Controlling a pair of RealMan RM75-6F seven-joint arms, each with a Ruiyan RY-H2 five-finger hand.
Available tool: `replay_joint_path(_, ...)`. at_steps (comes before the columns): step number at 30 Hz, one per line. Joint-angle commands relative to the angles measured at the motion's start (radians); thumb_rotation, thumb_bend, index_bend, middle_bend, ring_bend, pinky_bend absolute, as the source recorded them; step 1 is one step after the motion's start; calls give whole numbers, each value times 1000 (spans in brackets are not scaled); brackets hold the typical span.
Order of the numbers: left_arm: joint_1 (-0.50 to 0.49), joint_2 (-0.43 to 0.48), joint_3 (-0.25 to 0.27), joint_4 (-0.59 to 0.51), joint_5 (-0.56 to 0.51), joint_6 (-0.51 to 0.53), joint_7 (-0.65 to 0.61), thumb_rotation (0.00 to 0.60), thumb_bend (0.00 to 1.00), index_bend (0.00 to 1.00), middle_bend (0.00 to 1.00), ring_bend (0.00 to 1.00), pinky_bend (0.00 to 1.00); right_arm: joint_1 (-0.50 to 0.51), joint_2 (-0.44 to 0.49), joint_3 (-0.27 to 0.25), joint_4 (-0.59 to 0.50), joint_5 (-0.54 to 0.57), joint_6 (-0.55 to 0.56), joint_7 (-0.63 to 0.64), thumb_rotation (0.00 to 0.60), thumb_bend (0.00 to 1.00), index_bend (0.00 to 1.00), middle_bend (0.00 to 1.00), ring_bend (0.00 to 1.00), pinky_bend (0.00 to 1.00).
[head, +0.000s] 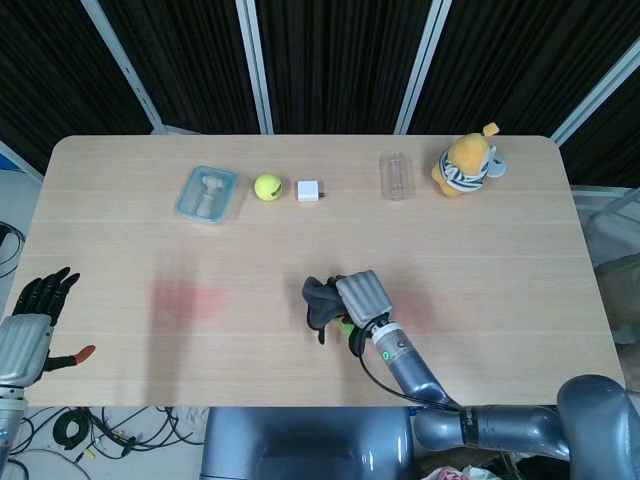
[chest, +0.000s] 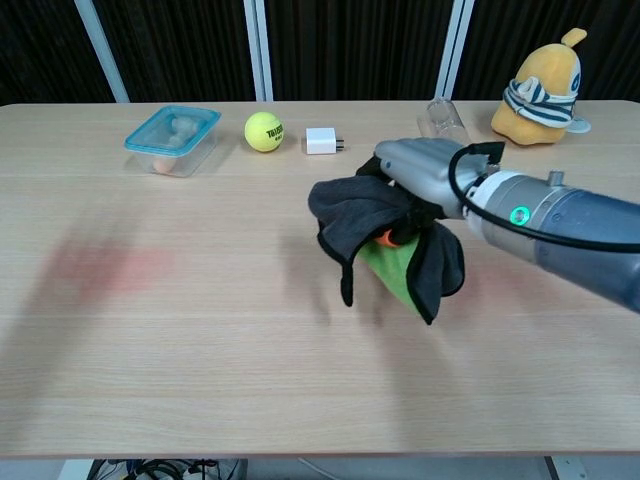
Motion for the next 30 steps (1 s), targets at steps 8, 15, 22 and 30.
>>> replay_joint_path(8, -1, 2, -1, -6, -6, -5, -8, 600, 10, 0, 0, 0, 0, 34, -172, -7, 151, 14, -47, 7, 600, 493, 758, 705, 739, 855)
replay_joint_path(15, -5, 3, 0, -8, -5, -12, -9, 600, 11, 0, 0, 0, 0, 7, -198, -28, 254, -16, -54, 46, 600, 494, 758, 705, 739, 852)
replay_joint_path(22, -4, 1, 0, -11, -6, -10, -6, 600, 10, 0, 0, 0, 0, -24, -186, -35, 303, -52, -38, 78, 600, 493, 758, 705, 739, 852)
replay_joint_path(30, -2, 4, 1, -16, -8, -9, -10, 600, 10, 0, 0, 0, 0, -67, -143, -37, 355, -65, -22, 99, 600, 494, 758, 705, 739, 852)
